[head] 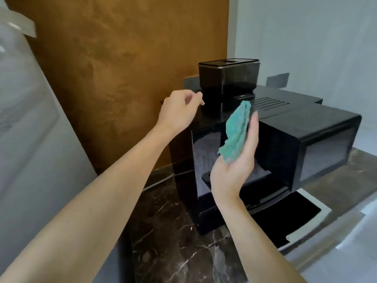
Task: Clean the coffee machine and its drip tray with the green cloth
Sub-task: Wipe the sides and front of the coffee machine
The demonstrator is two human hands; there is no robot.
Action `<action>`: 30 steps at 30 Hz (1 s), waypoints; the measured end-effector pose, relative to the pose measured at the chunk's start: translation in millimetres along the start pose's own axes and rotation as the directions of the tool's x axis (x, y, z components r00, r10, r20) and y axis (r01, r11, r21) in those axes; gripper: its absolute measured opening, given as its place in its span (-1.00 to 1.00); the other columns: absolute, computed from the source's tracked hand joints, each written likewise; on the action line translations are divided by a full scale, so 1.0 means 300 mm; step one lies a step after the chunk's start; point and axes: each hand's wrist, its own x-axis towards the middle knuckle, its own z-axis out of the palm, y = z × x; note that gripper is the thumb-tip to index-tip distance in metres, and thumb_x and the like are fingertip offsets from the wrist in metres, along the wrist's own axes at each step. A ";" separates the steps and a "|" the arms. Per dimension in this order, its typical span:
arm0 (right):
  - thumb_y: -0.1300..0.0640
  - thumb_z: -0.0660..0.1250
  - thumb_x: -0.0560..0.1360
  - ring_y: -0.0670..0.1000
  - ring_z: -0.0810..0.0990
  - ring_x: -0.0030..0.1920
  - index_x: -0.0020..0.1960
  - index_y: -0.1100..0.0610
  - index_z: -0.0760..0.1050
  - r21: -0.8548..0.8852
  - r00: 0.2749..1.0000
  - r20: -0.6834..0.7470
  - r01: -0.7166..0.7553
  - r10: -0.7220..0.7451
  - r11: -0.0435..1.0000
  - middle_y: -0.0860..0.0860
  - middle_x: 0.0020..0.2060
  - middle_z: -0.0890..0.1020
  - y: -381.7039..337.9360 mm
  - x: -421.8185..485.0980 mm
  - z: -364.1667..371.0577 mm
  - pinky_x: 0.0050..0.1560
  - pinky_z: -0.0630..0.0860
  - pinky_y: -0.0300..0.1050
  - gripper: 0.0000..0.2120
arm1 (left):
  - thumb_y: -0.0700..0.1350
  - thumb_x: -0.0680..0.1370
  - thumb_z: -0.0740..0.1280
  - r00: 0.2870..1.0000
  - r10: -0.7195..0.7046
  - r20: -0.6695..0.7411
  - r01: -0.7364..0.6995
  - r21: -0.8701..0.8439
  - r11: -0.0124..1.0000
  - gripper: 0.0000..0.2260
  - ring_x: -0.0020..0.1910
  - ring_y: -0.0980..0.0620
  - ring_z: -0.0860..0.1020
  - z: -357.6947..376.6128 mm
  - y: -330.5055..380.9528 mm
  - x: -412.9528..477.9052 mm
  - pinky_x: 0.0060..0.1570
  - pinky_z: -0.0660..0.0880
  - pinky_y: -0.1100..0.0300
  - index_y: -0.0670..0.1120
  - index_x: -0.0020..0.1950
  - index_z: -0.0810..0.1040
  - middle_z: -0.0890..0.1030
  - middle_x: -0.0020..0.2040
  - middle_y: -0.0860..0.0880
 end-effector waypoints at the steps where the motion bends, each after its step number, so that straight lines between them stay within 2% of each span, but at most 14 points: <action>1: 0.26 0.20 0.68 0.18 0.19 0.61 0.58 0.36 0.14 -0.061 0.998 0.037 0.057 -0.055 0.996 0.29 0.57 0.24 0.017 0.003 0.029 0.55 0.30 0.13 -0.48 | 0.05 0.72 0.20 1.000 0.013 0.020 -0.014 0.025 1.000 -0.71 -0.17 0.28 0.53 0.016 -0.018 0.015 -0.19 0.36 0.45 0.05 0.01 0.69 0.60 -0.07 0.19; 3: 0.08 0.19 0.68 0.26 0.05 0.63 0.63 0.22 0.04 -0.279 0.968 0.226 0.174 -0.112 0.944 0.31 0.60 0.12 0.068 -0.012 0.085 0.59 0.14 0.19 -0.40 | -0.01 0.73 0.19 0.999 0.029 0.031 -0.030 0.020 0.999 -0.69 -0.30 0.30 0.51 0.041 -0.058 0.041 -0.30 0.34 0.41 0.04 -0.08 0.68 0.58 -0.21 0.19; 4: 0.00 0.21 0.64 0.27 -0.03 0.64 0.64 0.16 0.00 -0.395 0.935 0.335 0.248 -0.113 0.885 0.29 0.62 0.06 0.096 -0.030 0.106 0.61 0.05 0.20 -0.32 | -0.03 0.73 0.19 0.999 0.041 0.020 -0.041 0.004 0.999 -0.67 -0.31 0.30 0.52 0.047 -0.075 0.052 -0.29 0.38 0.35 0.02 -0.11 0.68 0.60 -0.23 0.17; 5: -0.06 0.24 0.60 0.29 -0.10 0.63 0.65 0.11 -0.03 -0.476 0.904 0.414 0.318 -0.110 0.820 0.28 0.62 0.03 0.134 -0.054 0.120 0.61 -0.03 0.23 -0.25 | -0.04 0.73 0.20 0.999 0.052 0.015 -0.051 -0.007 0.999 -0.66 -0.26 0.29 0.55 0.058 -0.096 0.070 -0.23 0.44 0.30 -0.02 -0.11 0.70 0.64 -0.20 0.13; 7: -0.13 0.26 0.57 0.28 -0.15 0.62 0.65 0.08 -0.06 -0.522 0.868 0.475 0.408 -0.142 0.749 0.26 0.61 0.01 0.168 -0.086 0.134 0.61 -0.11 0.27 -0.19 | -0.05 0.72 0.20 0.997 0.073 0.030 -0.073 0.012 0.997 -0.67 -0.10 0.21 0.61 0.052 -0.117 0.093 -0.05 0.55 0.21 -0.05 -0.05 0.72 0.69 -0.10 0.09; 11: -0.13 0.08 0.65 0.27 -0.11 0.62 0.63 0.05 -0.10 -0.510 0.889 0.416 0.400 -0.189 0.761 0.21 0.60 0.02 0.227 -0.142 0.134 0.60 -0.09 0.28 -0.34 | -0.03 0.69 0.22 0.998 0.044 0.053 -0.044 -0.002 0.999 -0.68 -0.04 0.14 0.64 0.066 -0.120 0.132 0.13 0.59 0.05 0.03 -0.16 0.70 0.70 -0.12 0.10; 13: -0.17 0.03 0.67 0.28 -0.08 0.63 0.65 0.04 -0.10 -0.514 0.915 0.369 0.345 -0.161 0.785 0.22 0.60 0.04 0.277 -0.223 0.117 0.60 -0.07 0.28 -0.35 | -0.02 0.68 0.25 0.999 0.017 0.034 -0.017 -0.014 1.000 -0.69 -0.04 0.11 0.64 0.086 -0.116 0.139 0.13 0.59 0.03 0.04 -0.20 0.67 0.69 -0.13 0.08; 18: -0.08 0.27 0.54 0.30 -0.15 0.63 0.67 0.09 -0.24 -0.633 0.911 0.411 0.264 0.027 0.728 0.20 0.65 -0.17 0.470 -0.536 -0.008 0.60 -0.08 0.30 -0.08 | 0.06 0.66 0.33 0.998 0.051 0.022 -0.053 0.072 0.996 -0.76 -0.05 0.11 0.60 0.113 -0.121 0.143 -0.05 0.53 0.17 -0.04 -0.03 0.69 0.67 -0.08 0.06; 21: -0.11 0.08 0.67 0.33 -0.14 0.63 0.67 0.13 -0.22 -0.607 0.898 0.434 0.235 0.069 0.759 0.23 0.64 -0.18 0.530 -0.657 -0.067 0.53 0.02 0.39 -0.25 | 0.07 0.65 0.35 0.997 0.069 0.017 -0.071 0.117 0.991 -0.75 -0.17 0.15 0.57 0.113 -0.121 0.148 -0.21 0.43 0.32 -0.07 -0.02 0.68 0.66 -0.12 0.05; 23: -0.15 -0.06 0.70 0.34 -0.16 0.62 0.67 0.15 -0.23 -0.594 0.897 0.433 0.214 0.085 0.776 0.24 0.63 -0.20 0.528 -0.656 -0.069 0.51 0.02 0.41 -0.31 | 0.06 0.65 0.35 0.997 0.081 0.011 -0.082 0.118 0.990 -0.75 -0.24 0.21 0.55 0.119 -0.121 0.149 -0.28 0.38 0.44 -0.09 -0.04 0.68 0.66 -0.16 0.06; 25: -0.15 -0.04 0.69 0.36 -0.17 0.62 0.66 0.16 -0.25 -0.569 0.895 0.439 0.211 0.077 0.795 0.25 0.63 -0.22 0.499 -0.618 -0.050 0.53 0.01 0.41 -0.29 | 0.04 0.65 0.36 0.996 0.086 0.008 -0.087 0.105 0.991 -0.76 -0.29 0.28 0.53 0.117 -0.123 0.146 -0.32 0.35 0.52 -0.09 -0.07 0.68 0.64 -0.20 0.08; 27: -0.13 0.01 0.68 0.34 -0.21 0.61 0.66 0.13 -0.29 -0.532 0.887 0.462 0.253 0.026 0.808 0.25 0.63 -0.19 0.450 -0.513 -0.017 0.55 -0.02 0.41 -0.27 | 0.04 0.64 0.36 0.997 0.079 0.008 -0.079 0.102 0.992 -0.77 -0.31 0.27 0.51 0.111 -0.119 0.151 -0.33 0.35 0.52 -0.09 -0.08 0.67 0.62 -0.20 0.08; 28: -0.12 0.04 0.68 0.33 -0.21 0.61 0.66 0.11 -0.28 -0.515 0.885 0.466 0.272 -0.001 0.813 0.26 0.62 -0.14 0.419 -0.440 0.003 0.57 -0.05 0.38 -0.27 | 0.05 0.64 0.36 0.997 0.073 0.013 -0.074 0.108 0.991 -0.77 -0.30 0.27 0.51 0.112 -0.121 0.148 -0.32 0.35 0.50 -0.08 -0.07 0.66 0.62 -0.20 0.09; 30: -0.13 0.07 0.68 0.36 -0.10 0.61 0.66 0.12 -0.13 -0.474 0.881 0.462 0.338 -0.097 0.813 0.30 0.61 0.02 0.342 -0.264 0.051 0.59 -0.06 0.32 -0.31 | 0.05 0.63 0.36 0.997 0.074 0.019 -0.075 0.111 0.991 -0.78 -0.32 0.30 0.51 0.110 -0.117 0.143 -0.29 0.37 0.45 -0.07 -0.08 0.65 0.61 -0.23 0.12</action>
